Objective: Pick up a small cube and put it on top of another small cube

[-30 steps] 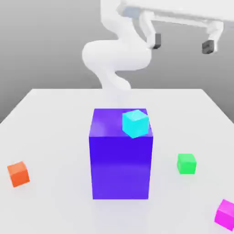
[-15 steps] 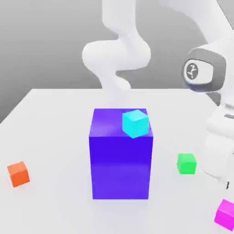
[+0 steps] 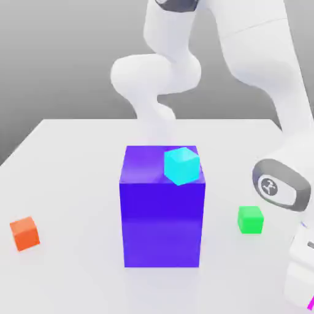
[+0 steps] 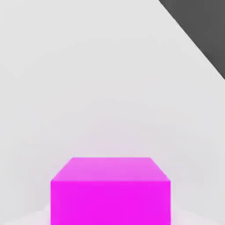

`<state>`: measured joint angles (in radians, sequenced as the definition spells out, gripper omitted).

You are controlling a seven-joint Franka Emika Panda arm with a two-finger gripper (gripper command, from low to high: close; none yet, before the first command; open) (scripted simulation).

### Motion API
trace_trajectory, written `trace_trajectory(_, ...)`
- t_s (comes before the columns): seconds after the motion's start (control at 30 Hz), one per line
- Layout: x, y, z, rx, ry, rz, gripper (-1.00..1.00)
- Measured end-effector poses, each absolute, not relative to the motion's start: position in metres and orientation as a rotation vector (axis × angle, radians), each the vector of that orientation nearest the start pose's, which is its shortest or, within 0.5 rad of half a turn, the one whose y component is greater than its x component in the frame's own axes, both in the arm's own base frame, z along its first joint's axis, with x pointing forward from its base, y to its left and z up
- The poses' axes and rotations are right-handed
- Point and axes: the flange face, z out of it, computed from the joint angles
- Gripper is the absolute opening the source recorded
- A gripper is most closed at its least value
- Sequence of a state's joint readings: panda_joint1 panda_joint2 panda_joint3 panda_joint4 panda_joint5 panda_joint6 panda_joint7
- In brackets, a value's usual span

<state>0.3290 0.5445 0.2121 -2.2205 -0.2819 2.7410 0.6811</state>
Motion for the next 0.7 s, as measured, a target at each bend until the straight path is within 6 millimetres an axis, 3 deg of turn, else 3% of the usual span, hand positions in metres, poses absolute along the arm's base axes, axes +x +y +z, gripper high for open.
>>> trace_trajectory(0.17, 0.446, 0.292, 0.191, -3.141, -0.152, 0.001, -1.00)
trace_trajectory(0.53, 0.316, 0.275, 0.235, -3.156, -0.284, -0.012, -1.00)
trace_trajectory(0.7, 0.263, 0.249, 0.243, -3.138, -0.297, -0.005, -1.00)
